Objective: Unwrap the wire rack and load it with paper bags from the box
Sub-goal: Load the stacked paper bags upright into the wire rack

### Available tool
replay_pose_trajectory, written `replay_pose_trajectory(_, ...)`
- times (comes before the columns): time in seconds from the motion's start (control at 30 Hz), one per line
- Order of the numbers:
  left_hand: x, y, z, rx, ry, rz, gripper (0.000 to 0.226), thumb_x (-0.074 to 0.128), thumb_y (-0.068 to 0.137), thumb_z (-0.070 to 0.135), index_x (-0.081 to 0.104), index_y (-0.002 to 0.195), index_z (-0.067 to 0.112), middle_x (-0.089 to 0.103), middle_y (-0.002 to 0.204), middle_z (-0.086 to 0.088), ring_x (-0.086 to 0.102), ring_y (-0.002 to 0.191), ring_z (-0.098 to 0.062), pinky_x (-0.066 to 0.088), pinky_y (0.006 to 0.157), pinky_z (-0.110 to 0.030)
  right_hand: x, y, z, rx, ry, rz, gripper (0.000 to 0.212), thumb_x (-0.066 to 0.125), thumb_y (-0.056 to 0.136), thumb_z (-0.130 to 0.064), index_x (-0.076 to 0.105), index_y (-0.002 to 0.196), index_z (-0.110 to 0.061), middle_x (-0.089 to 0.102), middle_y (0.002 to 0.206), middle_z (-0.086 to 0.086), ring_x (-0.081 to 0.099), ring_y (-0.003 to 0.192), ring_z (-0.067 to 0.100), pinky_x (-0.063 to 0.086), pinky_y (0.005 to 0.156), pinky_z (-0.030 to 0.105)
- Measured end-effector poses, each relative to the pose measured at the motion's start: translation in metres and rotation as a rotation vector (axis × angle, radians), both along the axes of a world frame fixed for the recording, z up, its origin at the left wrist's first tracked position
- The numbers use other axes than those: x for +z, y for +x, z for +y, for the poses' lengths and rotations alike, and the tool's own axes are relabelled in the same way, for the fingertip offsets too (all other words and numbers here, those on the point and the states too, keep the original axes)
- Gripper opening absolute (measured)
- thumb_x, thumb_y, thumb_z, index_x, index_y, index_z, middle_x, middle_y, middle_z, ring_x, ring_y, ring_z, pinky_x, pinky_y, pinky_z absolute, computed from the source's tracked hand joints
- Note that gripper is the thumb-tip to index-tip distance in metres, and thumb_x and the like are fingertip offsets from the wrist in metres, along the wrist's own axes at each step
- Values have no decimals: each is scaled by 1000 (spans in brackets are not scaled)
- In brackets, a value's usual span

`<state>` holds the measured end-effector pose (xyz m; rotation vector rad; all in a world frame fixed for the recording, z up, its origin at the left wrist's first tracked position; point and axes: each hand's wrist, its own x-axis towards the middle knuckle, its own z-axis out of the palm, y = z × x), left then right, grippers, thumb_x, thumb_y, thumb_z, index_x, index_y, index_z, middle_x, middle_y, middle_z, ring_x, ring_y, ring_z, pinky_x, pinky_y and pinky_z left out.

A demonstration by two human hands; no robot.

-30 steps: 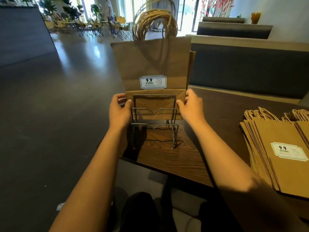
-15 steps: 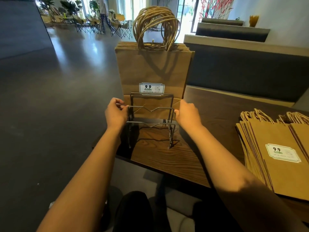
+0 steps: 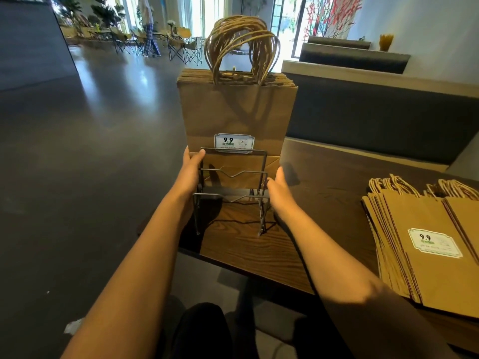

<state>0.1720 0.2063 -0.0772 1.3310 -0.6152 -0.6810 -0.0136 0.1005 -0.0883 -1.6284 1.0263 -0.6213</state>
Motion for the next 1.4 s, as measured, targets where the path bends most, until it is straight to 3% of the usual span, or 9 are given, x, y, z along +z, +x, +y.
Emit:
replay_pose_trajectory(0.13,1,-1,-11,-4,20,-55,43,44,109,27,39,149,13,62,120,2,60,94,-3,50,62,-9,4,-1,-4,-57,44,-84,67,35,107,-20,-3,162,-16,8,170,5,13,155,26,18,121,39)
replay_pose_trajectory(0.23,-3,-1,-19,-38,31,-47,50,49,107,30,35,153,20,58,138,-4,62,113,-15,53,96,-30,5,-9,-8,-68,70,-119,66,36,107,-23,1,162,-15,12,169,6,15,154,25,19,120,38)
replay_pose_trajectory(0.3,-6,-6,-24,-50,25,-48,51,52,105,29,36,153,25,59,139,-4,60,123,-22,48,106,-40,6,-19,-11,-91,88,-138,63,35,107,-23,5,162,-12,17,168,7,18,153,25,21,117,36)
replay_pose_trajectory(0.53,-2,-49,-49,-100,8,-83,49,49,105,13,36,152,18,59,127,0,61,102,-7,49,67,-10,-14,-53,-36,-173,134,-213,103,43,74,-61,5,163,-26,17,169,2,19,154,26,19,124,53)
replay_pose_trajectory(0.67,3,-61,-55,-120,54,-75,48,46,106,17,36,153,17,57,130,-3,59,117,-21,48,76,-21,8,-66,-25,-198,114,-132,75,41,103,-45,3,163,-21,16,169,5,17,154,28,19,124,48)
replay_pose_trajectory(0.83,10,-60,-46,-92,162,-172,37,47,106,30,51,142,27,65,127,1,62,119,-21,45,111,-49,11,-75,-23,-198,53,-116,68,40,108,-43,5,163,-22,20,168,1,20,154,25,21,121,41)
replay_pose_trajectory(1.1,24,-75,-21,-123,103,-312,38,50,102,10,58,135,27,72,121,5,69,110,-12,52,105,-45,20,-86,-7,-238,-84,-277,58,47,108,-31,23,161,-27,26,166,0,25,152,19,26,120,40)
replay_pose_trajectory(1.23,40,-89,-16,104,126,-433,43,60,94,15,56,135,24,65,129,6,61,117,-13,47,104,-35,25,-101,-8,-185,-118,-220,54,51,106,-25,34,158,-26,37,161,-2,38,146,17,33,114,34)
replay_pose_trajectory(1.4,55,-149,-11,352,57,-761,43,65,87,15,55,129,17,43,138,-10,35,133,-31,33,109,-41,29,-133,-20,-252,-317,-55,37,58,100,-19,58,136,-27,50,144,1,52,118,13,42,92,27)
